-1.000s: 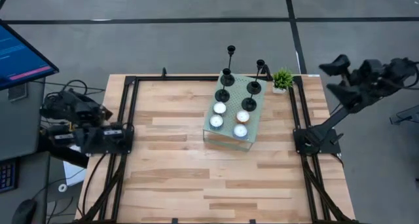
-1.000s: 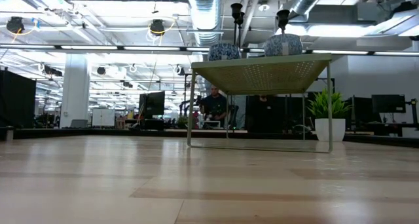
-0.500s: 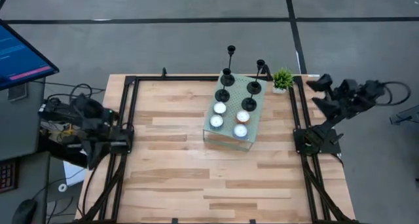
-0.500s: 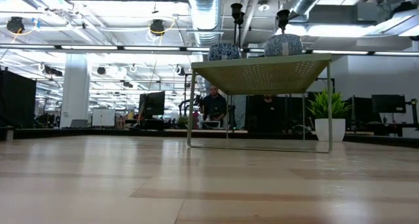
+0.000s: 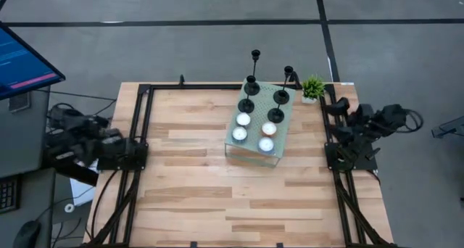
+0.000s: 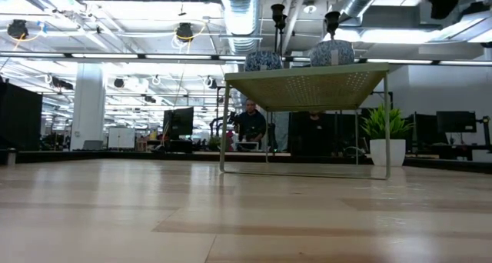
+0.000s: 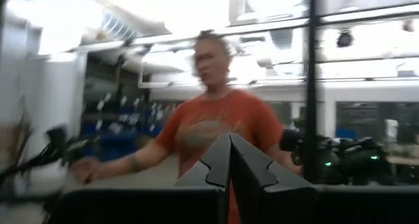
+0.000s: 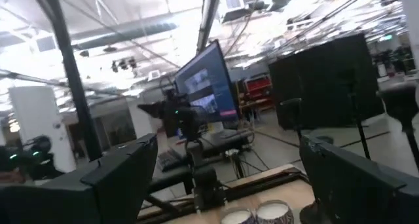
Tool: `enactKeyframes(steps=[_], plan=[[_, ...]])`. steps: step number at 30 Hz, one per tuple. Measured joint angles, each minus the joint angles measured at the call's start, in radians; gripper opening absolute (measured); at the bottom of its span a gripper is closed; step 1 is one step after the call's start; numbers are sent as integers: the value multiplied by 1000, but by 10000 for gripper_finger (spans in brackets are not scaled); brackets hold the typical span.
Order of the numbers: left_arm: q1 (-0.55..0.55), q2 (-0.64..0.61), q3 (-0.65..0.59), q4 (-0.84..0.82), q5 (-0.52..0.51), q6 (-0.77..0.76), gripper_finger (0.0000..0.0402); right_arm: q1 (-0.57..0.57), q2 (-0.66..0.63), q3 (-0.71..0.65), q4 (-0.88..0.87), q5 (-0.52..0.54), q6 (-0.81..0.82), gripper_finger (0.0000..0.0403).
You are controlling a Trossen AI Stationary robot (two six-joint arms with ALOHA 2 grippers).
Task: Pick & Place candle stick holders
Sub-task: Return to Home Position
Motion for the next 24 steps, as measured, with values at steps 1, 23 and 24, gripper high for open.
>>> enactKeyframes(steps=[1, 23, 24], plan=[[11, 3, -2, -10, 5, -6, 8, -6, 0, -30, 38, 0, 1, 363], [73, 81, -362, -111, -196, 363, 8, -32, -1, -430, 434, 55, 9, 363], [85, 71, -374, -104, -196, 371, 8, -32, -1, -430, 424, 81, 9, 363]])
